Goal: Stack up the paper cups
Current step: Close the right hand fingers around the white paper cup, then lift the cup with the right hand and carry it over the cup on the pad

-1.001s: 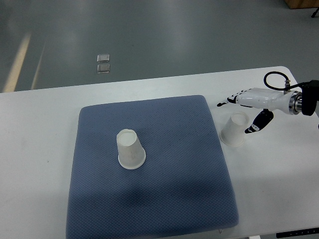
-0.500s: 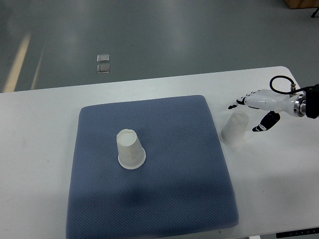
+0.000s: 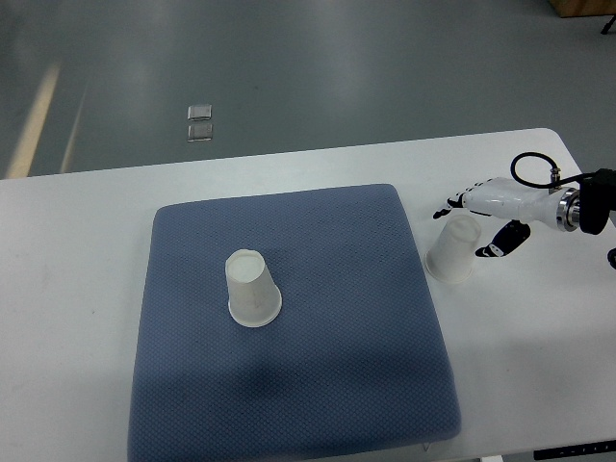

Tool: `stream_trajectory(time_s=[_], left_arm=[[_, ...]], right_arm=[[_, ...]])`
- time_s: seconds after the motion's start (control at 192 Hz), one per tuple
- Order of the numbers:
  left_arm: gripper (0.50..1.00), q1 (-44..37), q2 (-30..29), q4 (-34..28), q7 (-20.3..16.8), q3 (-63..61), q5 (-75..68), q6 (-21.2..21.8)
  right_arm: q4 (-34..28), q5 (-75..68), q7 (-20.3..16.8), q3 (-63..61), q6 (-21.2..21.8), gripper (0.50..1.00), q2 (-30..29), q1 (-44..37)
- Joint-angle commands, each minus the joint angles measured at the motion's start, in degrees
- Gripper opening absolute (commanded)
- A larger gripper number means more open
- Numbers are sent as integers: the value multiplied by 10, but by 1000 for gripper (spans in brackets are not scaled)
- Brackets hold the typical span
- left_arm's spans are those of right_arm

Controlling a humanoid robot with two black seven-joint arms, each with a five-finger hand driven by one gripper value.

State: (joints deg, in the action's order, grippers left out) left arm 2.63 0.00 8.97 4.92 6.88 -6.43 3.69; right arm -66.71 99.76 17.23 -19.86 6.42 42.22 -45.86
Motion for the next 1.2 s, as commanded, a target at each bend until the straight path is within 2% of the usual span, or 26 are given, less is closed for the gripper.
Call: stream_trajectory(time_s=[0.0,0.255,0.563,0.73,0.823,0.902,1.193], left_arm=[[1000,0,0,1,0,1,0,0],[1000,-1,0,0,0,0,-1,0],[1000,0,0,0,0,0,0,0],[1000,0,0,0,0,1,0,0],[1000,0,0,0,0,0,0,0],[1000,0,0,0,0,0,0,0],[1000,0,0,0,0,0,0,0]], right_arm=[[0,0,0,1,0,811,-6,0],[1,1,1,2,1,795,-9,0],[2,2,1,8,1,719,-8,0],[3,2,1,8,1,648,-8,-1],[3,2,1,8,1,582,-8,-4],[3,1,1,8,0,547,-7,-6],[-20,-19,5,3,3,547,-6,-82]])
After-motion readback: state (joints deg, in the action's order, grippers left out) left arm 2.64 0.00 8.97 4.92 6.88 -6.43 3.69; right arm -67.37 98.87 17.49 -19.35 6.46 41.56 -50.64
